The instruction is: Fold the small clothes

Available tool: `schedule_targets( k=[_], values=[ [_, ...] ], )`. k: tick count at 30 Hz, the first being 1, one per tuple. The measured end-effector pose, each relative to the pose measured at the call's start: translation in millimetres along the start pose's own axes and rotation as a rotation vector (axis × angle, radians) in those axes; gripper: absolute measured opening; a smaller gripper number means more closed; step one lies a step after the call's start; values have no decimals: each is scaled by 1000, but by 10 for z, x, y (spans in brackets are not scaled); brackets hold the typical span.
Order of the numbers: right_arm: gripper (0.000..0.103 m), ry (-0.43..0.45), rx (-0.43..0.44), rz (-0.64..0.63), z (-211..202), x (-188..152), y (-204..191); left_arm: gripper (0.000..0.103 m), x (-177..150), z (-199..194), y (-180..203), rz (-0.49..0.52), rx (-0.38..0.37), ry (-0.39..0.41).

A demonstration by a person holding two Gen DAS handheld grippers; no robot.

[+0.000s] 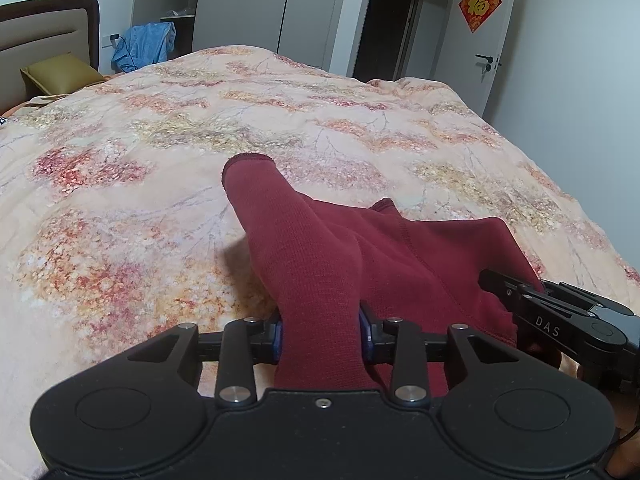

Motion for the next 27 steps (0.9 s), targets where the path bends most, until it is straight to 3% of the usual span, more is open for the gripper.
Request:
schedule_targets(
  k=[4,9,11,19,23,27],
  values=[
    [27,-6,-7,2,-1,2,7,46,-8,20,-27,-11,23,-7],
    [43,-13,-18,-5,-31,9,23,67,-26,23,-46,-27,49,-23],
    [58,-10,-30,-12,-64,13,31,78,-22,3,-43,-32,56,-21],
    [81,12,-46,-24,-197,62,41,87,22,-108,17,-38,61,-9],
    [96,41,-58,-35,-290,125,34,98,64,-216,52,-30,76,26],
    [103,71,-79,-41,-416,192,40,101,90,-337,81,-34,81,46]
  ],
)
Point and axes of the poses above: each gripper's, at about its wrist camera, not at the fingertips, and z roughly the way its jaws point, y to its right, x to its top, the point moved 7 cm from there along z, roughly the way its jaws point, and after that the axes turned 12 degrees about -z, right-handed, at the moved point
